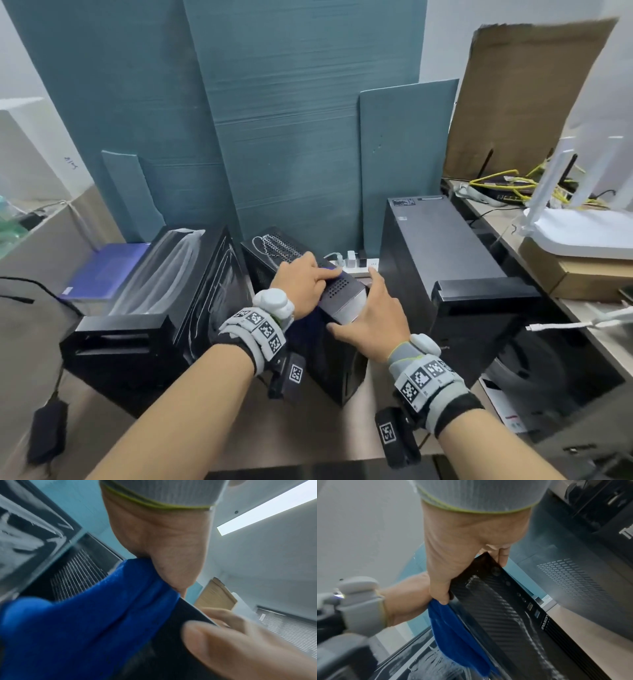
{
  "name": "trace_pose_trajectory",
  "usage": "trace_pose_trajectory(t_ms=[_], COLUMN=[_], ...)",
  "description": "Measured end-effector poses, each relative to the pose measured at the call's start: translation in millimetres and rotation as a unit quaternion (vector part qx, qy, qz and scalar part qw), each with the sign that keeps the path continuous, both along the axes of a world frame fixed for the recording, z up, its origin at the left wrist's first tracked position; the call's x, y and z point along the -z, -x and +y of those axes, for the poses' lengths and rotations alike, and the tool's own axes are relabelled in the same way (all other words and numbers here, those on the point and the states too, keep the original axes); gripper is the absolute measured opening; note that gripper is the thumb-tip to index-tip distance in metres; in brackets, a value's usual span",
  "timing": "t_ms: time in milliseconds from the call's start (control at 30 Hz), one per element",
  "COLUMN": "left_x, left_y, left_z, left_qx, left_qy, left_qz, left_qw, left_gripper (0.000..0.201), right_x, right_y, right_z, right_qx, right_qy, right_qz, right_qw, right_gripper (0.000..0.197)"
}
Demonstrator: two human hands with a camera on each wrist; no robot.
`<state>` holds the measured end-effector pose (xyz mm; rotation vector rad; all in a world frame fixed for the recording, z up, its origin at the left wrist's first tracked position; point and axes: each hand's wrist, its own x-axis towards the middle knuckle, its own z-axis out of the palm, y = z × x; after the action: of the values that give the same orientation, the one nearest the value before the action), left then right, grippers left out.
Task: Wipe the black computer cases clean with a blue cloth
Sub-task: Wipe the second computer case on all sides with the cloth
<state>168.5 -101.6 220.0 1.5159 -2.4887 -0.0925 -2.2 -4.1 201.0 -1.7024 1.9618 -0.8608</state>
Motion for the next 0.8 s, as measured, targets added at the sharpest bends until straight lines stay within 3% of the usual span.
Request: trace_pose_trajectory(t_ms=[67, 133, 333, 433, 533, 667, 733, 800], left_x=[1.7, -1.4, -1.4, -1.9, -5.6, -2.0, 1.6, 3.0], left_y=[-19.9, -20.6, 11.7, -17.0, -26.6, 8.9, 7.7, -15.0], left_z=[-21.4, -26.7, 18.3, -7.0, -21.2, 13.5, 20.2, 5.8], left_qx=[-0.098, -0.125, 0.035, -0.044, -0.116, -0.023, 0.016, -0.015], left_qy=[-0.013, -0.01, 0.041, 0.044, 0.025, 0.053, 0.063, 0.06], left_qz=[0.021, 0.017, -0.016, -0.015, -0.007, -0.043, -0.039, -0.022], left_qw=[0.995, 0.992, 0.998, 0.998, 0.993, 0.997, 0.997, 0.998], left_gripper=[0.046, 0.046, 0.046, 0.043, 0.043, 0.045, 0.048, 0.048], right_x=[-1.7, -4.6, -10.2, -14.9, -23.5, -33.4, -36.8, -38.0], right_y=[-1.8, 0.9, 17.9, 15.2, 9.3, -1.8, -9.5, -17.8], right_z=[1.7, -1.0, -16.7, -15.6, -20.0, -37.4, -47.3, -54.6], right_qx=[-0.003, -0.006, -0.014, -0.03, -0.048, -0.059, -0.075, -0.1], right_qy=[0.001, 0.0, -0.016, -0.027, -0.056, -0.107, -0.123, -0.147], right_qz=[-0.008, -0.014, -0.022, 0.037, 0.167, 0.238, 0.26, 0.266], right_qw=[1.0, 1.0, 1.0, 0.999, 0.983, 0.963, 0.955, 0.947], right_gripper=[0.134, 0.129, 0.12, 0.12, 0.11, 0.091, 0.101, 0.118])
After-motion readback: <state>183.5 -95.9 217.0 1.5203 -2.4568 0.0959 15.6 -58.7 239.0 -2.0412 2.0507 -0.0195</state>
